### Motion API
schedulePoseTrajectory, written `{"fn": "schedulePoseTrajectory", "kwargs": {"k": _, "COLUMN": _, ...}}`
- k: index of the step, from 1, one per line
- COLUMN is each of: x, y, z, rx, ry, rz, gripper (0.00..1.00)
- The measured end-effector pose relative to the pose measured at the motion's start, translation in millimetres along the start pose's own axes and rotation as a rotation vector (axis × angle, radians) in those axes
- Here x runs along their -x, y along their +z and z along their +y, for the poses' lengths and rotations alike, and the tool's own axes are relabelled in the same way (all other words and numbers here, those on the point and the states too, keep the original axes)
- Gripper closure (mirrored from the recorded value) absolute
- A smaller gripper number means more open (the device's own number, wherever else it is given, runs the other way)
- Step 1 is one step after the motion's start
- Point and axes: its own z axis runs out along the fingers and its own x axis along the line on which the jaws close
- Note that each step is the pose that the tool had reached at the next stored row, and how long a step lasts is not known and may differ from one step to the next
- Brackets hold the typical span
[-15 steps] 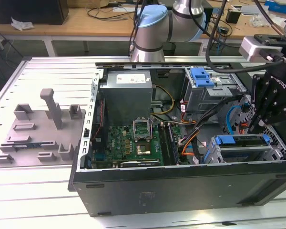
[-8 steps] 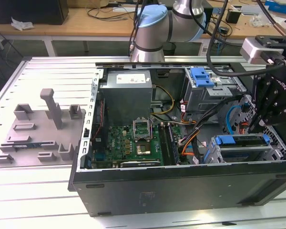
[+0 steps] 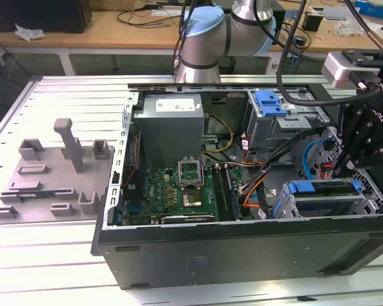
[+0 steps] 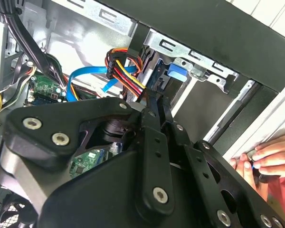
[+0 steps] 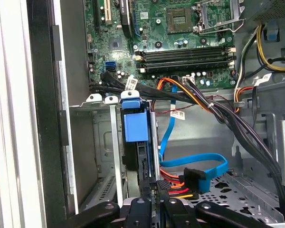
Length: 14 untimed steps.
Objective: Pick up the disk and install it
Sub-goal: 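Insert the first disk wire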
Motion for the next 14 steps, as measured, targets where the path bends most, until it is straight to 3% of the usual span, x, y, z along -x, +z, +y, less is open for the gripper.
{"fn": "schedulePoseTrajectory", "kwargs": {"k": 14, "x": -6.2, "y": 0.3, "z": -0.6, "rx": 0.0006, "ry": 0.000, "rz": -0.0068, "gripper": 0.84}}
